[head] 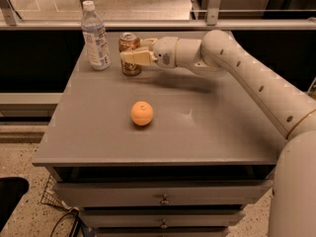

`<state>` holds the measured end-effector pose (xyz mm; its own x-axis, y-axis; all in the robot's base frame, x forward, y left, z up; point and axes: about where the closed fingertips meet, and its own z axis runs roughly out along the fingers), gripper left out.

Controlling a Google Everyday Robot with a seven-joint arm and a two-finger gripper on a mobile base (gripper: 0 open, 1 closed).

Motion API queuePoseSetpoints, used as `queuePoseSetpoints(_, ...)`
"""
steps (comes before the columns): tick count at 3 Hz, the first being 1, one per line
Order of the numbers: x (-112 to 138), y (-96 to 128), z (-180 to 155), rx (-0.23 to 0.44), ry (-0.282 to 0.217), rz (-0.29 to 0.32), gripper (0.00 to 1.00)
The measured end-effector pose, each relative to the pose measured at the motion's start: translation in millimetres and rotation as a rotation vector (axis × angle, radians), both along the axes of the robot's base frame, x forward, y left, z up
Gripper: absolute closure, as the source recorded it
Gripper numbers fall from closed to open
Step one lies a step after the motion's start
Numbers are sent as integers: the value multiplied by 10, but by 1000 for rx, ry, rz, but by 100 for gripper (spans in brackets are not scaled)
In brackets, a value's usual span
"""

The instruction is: Move orange can near blue plastic bottle

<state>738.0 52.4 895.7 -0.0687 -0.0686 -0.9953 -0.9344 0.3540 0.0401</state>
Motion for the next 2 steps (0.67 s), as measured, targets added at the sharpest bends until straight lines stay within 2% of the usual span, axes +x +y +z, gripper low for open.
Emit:
queuePoseSetpoints(1, -6, 32, -1, 1, 0, 5, 0)
queuePoseSetpoints(2, -6, 33, -1, 1, 0, 5, 0)
